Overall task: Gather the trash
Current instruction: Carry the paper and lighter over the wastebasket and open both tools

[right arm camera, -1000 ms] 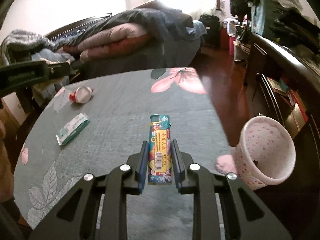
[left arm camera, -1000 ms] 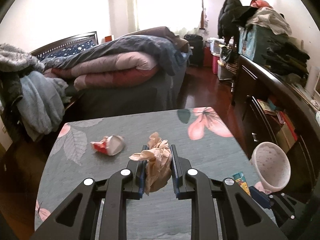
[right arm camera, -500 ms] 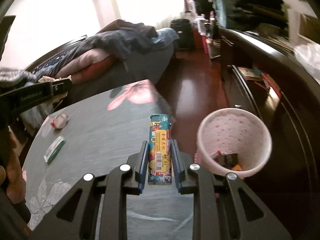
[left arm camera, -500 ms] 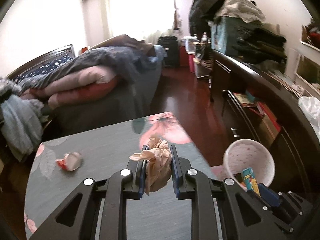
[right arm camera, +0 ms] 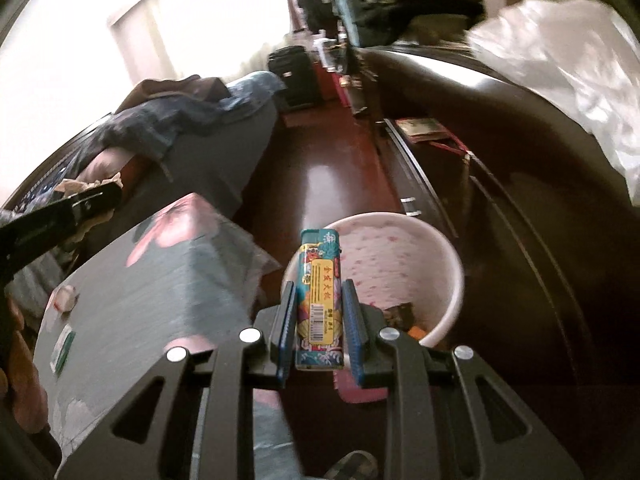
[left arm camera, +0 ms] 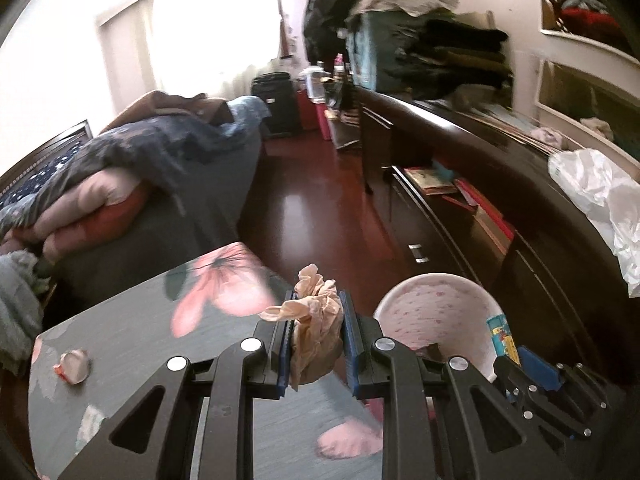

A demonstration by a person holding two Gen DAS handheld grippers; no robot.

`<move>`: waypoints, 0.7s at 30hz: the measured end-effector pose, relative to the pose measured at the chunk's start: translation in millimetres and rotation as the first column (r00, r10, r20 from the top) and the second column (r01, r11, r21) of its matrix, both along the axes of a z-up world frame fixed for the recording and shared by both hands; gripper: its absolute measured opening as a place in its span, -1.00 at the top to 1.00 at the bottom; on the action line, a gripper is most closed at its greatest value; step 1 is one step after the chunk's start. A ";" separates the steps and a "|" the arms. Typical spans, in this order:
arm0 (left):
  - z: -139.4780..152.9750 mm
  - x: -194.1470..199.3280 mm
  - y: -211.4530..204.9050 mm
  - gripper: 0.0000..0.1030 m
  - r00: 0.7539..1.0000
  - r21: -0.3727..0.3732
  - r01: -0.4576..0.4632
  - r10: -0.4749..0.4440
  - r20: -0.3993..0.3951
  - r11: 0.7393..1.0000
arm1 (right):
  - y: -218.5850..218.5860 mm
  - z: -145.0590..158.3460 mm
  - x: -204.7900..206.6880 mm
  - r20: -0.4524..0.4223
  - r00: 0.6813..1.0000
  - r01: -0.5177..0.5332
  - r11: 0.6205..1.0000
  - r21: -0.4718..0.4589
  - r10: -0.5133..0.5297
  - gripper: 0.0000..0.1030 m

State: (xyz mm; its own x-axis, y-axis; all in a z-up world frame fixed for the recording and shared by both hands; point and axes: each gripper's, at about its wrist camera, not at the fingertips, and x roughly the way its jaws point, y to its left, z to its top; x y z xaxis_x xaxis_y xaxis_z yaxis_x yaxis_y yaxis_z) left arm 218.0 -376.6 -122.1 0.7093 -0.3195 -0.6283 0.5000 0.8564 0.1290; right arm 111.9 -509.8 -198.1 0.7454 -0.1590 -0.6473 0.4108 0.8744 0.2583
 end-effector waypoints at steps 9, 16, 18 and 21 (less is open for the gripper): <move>-32.5 18.3 -72.7 0.59 0.990 0.007 0.123 -0.122 -0.066 0.992 | -51.9 -33.8 12.8 -0.026 0.996 0.083 0.996 0.042 -0.082 0.54; -74.2 41.8 -114.9 0.19 0.981 0.036 0.151 -0.145 -0.132 0.988 | -75.9 -67.4 38.9 -0.039 0.996 0.084 0.995 0.060 -0.082 0.51; -83.7 47.7 -121.3 0.06 0.981 0.043 0.145 -0.138 -0.136 0.989 | -79.5 -77.5 44.6 -0.048 0.996 0.083 0.995 0.056 -0.080 0.40; -97.4 56.6 -128.6 -0.02 0.979 0.060 0.141 -0.130 -0.155 0.988 | -84.1 -88.7 51.2 -0.055 0.995 0.085 0.994 0.065 -0.082 0.18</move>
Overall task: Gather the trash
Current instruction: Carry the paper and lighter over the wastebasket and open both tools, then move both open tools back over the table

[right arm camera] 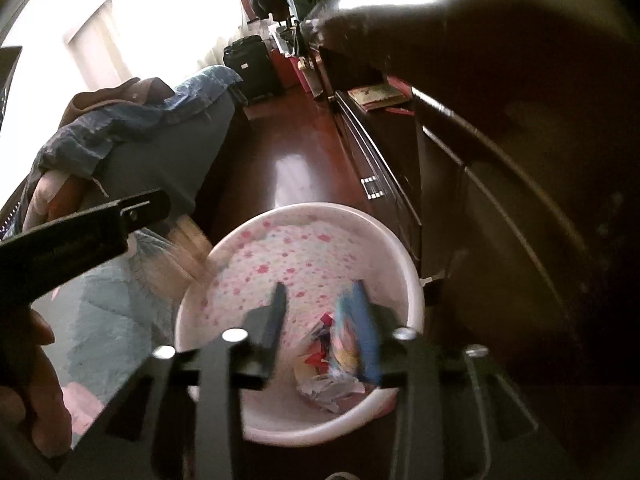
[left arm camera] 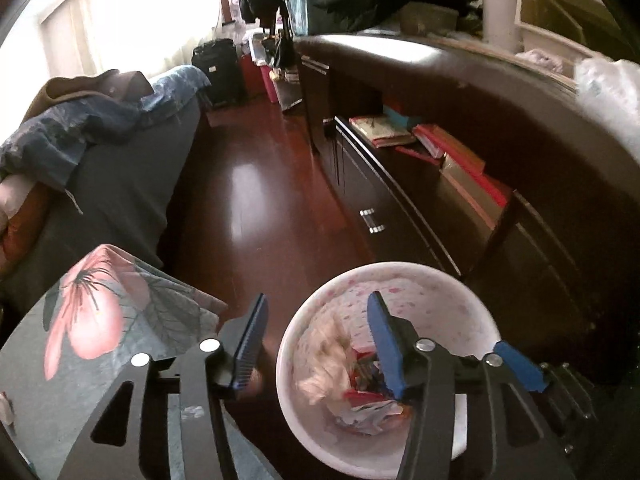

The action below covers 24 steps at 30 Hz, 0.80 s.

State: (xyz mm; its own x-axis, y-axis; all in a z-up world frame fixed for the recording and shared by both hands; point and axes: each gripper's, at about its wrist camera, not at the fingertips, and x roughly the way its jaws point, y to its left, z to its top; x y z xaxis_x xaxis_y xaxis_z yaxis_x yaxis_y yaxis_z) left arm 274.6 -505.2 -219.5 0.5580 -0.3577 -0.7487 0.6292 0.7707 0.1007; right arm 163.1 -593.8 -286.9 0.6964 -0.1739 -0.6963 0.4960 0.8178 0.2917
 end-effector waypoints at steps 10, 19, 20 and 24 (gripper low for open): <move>16.0 -4.2 17.1 -0.58 0.998 -0.026 -0.020 0.021 0.063 0.999 | 5.2 3.9 -7.2 -0.005 1.000 0.020 1.000 -0.023 -0.020 0.04; 55.3 -23.6 68.1 -0.63 0.988 -0.058 -0.058 0.066 0.138 0.997 | 45.1 47.5 -30.9 0.014 1.000 -0.001 0.997 -0.082 0.002 -0.15; 60.6 -25.9 79.2 -0.64 0.986 -0.062 -0.071 0.080 0.149 0.996 | 54.4 54.4 -33.4 0.015 1.000 -0.011 0.996 -0.094 0.012 -0.15; 75.2 -29.1 117.0 -0.72 0.976 -0.074 -0.127 0.138 0.168 0.989 | 87.5 77.0 -37.8 0.032 0.997 -0.063 0.991 -0.118 0.067 -0.35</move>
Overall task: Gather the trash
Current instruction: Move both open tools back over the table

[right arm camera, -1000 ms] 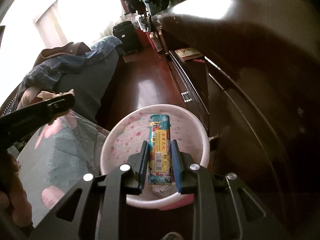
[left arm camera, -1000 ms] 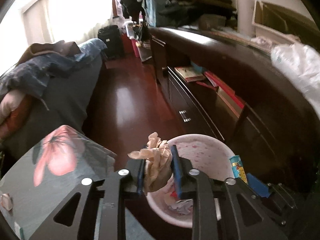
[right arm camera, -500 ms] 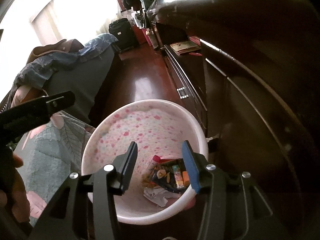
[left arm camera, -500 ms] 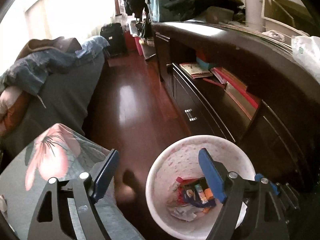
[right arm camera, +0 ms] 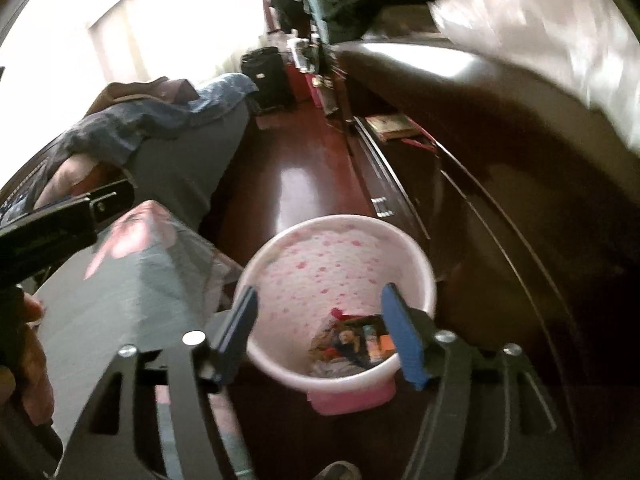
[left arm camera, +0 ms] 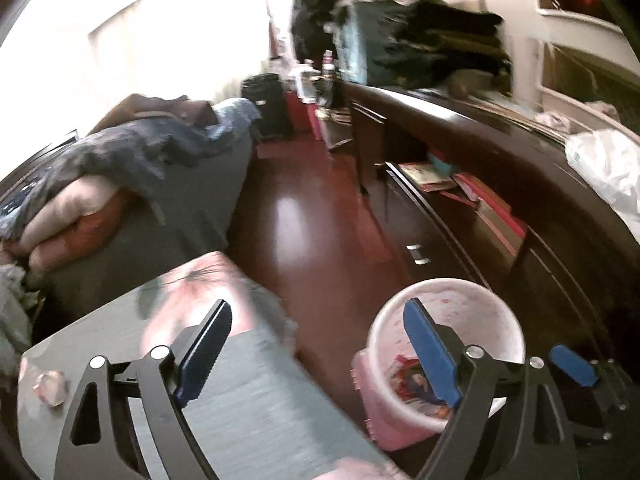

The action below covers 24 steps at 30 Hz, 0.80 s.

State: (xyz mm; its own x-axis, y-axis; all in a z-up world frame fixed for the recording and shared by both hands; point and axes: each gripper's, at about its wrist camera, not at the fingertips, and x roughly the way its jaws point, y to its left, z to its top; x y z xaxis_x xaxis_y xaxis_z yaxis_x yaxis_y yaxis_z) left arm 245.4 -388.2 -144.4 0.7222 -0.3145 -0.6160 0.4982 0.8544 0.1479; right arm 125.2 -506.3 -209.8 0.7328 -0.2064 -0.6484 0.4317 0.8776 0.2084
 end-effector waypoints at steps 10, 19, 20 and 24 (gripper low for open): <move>10.3 7.8 126.8 -0.85 0.969 0.015 -0.246 0.246 0.022 0.969 | 107.7 43.4 7.9 0.009 0.974 -0.223 0.972 -0.073 0.225 -0.50; -11.9 56.4 250.9 -0.92 0.858 0.028 -0.511 0.512 -0.044 0.859 | 201.6 49.9 35.1 -0.039 0.913 -0.408 0.905 -0.121 0.406 -0.51; -15.6 63.0 261.1 -0.92 0.848 0.033 -0.527 0.528 -0.056 0.849 | 208.9 48.3 38.1 -0.046 0.907 -0.421 0.898 -0.123 0.419 -0.51; -36.3 98.2 299.9 -0.92 0.836 0.049 -0.534 0.535 -0.122 0.844 | 248.5 42.1 54.0 -0.082 0.876 -0.482 0.865 -0.140 0.475 -0.52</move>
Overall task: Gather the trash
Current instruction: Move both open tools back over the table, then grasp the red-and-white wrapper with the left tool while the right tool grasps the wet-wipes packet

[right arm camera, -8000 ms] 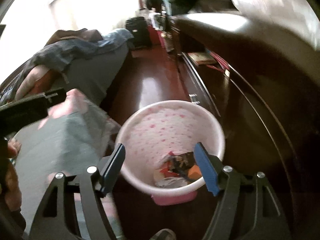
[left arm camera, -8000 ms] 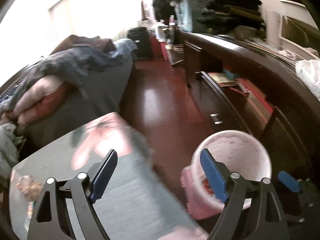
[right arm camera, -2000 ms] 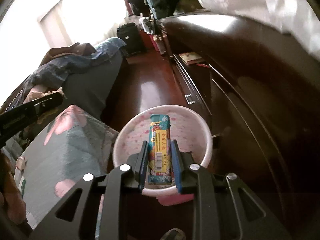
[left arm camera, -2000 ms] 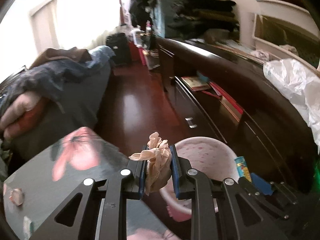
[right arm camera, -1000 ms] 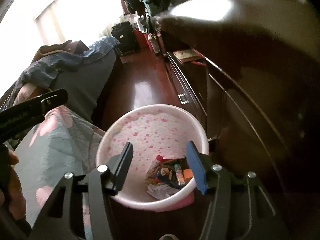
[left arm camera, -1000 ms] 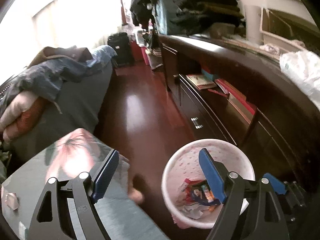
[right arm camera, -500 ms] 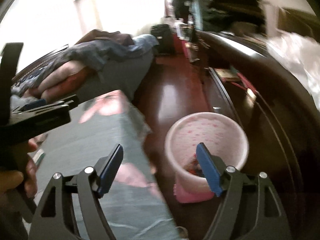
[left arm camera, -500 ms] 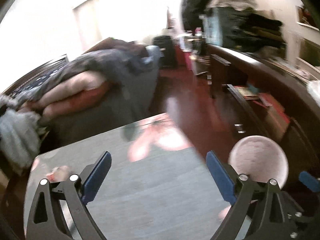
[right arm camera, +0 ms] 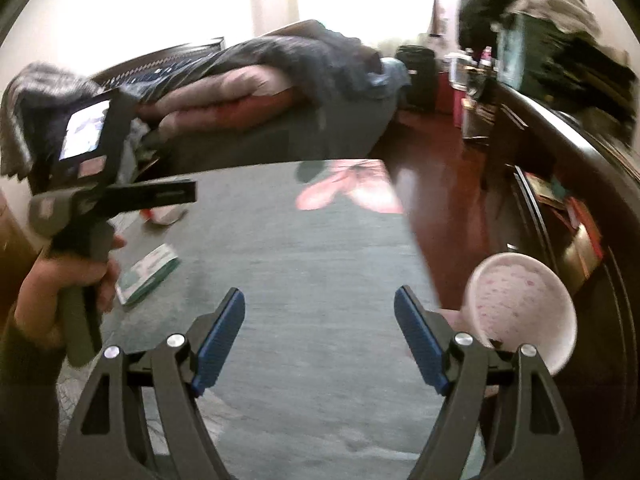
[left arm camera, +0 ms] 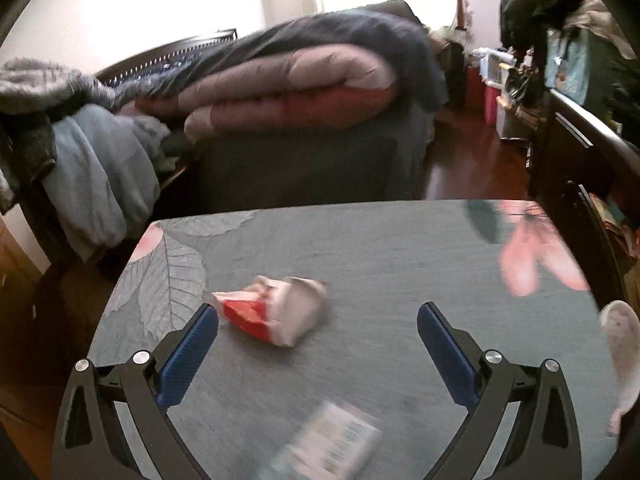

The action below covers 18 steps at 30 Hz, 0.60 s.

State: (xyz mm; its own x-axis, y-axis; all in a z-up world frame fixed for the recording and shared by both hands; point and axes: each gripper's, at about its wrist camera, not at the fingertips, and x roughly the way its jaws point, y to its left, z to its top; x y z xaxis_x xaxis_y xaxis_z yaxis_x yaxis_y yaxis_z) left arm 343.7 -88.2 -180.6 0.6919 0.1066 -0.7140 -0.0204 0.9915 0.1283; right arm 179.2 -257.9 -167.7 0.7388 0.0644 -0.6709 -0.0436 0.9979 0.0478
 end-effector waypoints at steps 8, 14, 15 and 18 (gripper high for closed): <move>-32.1 41.0 38.3 -0.92 0.992 -0.043 0.101 -0.104 -0.075 0.994 | 60.2 -7.1 27.4 -0.032 0.995 -0.092 0.995 -0.037 0.091 -0.52; -42.8 45.5 41.2 -0.85 0.988 -0.030 0.138 -0.140 -0.066 0.990 | 91.9 -7.9 42.7 -0.046 0.990 -0.138 0.990 -0.039 0.136 -0.51; -43.2 44.8 41.8 -0.76 0.988 -0.026 0.142 -0.143 -0.061 0.990 | 95.7 -9.1 43.8 -0.051 0.989 -0.144 0.989 -0.038 0.142 -0.51; -43.8 44.2 45.6 -0.52 0.986 -0.033 0.152 -0.154 -0.056 0.988 | 110.7 -13.4 50.7 -0.069 0.984 -0.164 0.986 -0.034 0.162 -0.51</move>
